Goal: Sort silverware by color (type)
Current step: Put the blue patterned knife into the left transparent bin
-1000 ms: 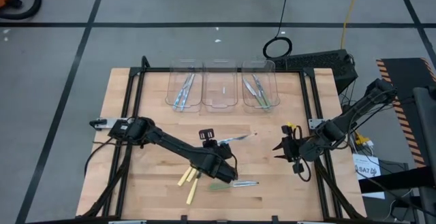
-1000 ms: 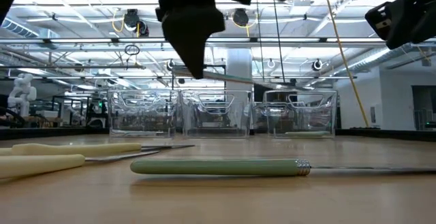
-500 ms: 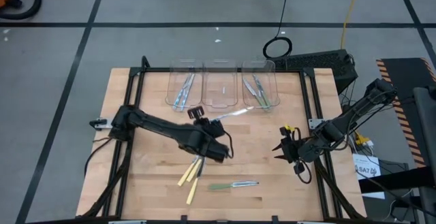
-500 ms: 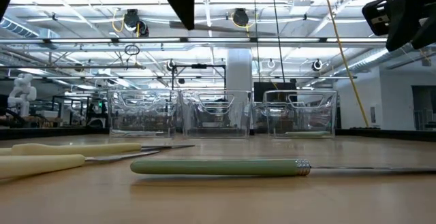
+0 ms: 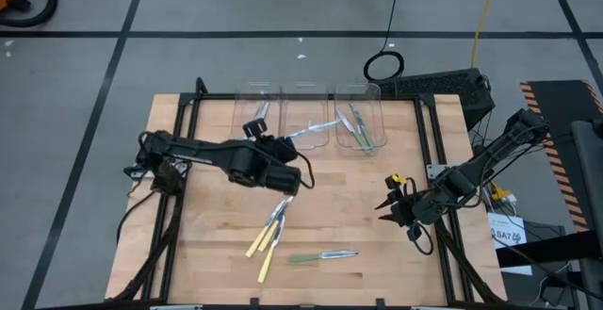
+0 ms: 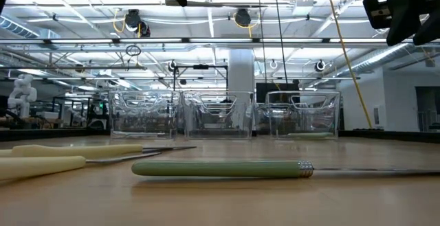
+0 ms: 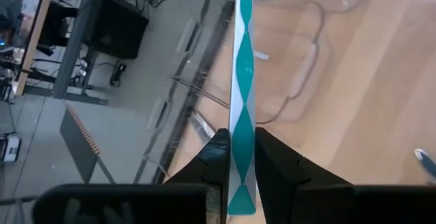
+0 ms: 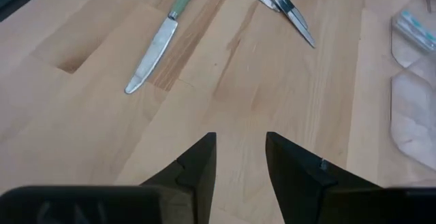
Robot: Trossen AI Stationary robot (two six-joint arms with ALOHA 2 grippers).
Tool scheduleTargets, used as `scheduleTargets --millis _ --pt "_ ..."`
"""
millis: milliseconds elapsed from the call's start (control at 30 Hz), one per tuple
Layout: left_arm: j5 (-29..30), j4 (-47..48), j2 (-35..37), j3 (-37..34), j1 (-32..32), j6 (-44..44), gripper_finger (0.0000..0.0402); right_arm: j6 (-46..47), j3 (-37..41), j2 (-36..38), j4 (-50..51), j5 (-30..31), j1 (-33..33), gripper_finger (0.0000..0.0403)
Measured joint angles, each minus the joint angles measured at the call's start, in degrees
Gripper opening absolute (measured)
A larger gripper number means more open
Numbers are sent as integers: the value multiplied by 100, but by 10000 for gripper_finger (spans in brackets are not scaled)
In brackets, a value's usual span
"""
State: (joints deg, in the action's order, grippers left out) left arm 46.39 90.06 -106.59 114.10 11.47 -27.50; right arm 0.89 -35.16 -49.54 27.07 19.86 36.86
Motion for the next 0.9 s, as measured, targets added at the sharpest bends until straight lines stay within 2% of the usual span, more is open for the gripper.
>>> scheduleTargets --millis 267,567,700,900 --pt "20 0 62 -2 -514 74 54 68 0 0 -28 2 -2 121" --pt "3 3 71 -200 -943 -696 55 318 1 0 -24 -15 -2 121" --pt "-46 -2 71 -612 -977 -1059 55 391 0 0 -20 -37 -2 121" --pt "-43 -1 101 -1657 -1203 -1656 56 401 0 0 -20 -39 -2 121"
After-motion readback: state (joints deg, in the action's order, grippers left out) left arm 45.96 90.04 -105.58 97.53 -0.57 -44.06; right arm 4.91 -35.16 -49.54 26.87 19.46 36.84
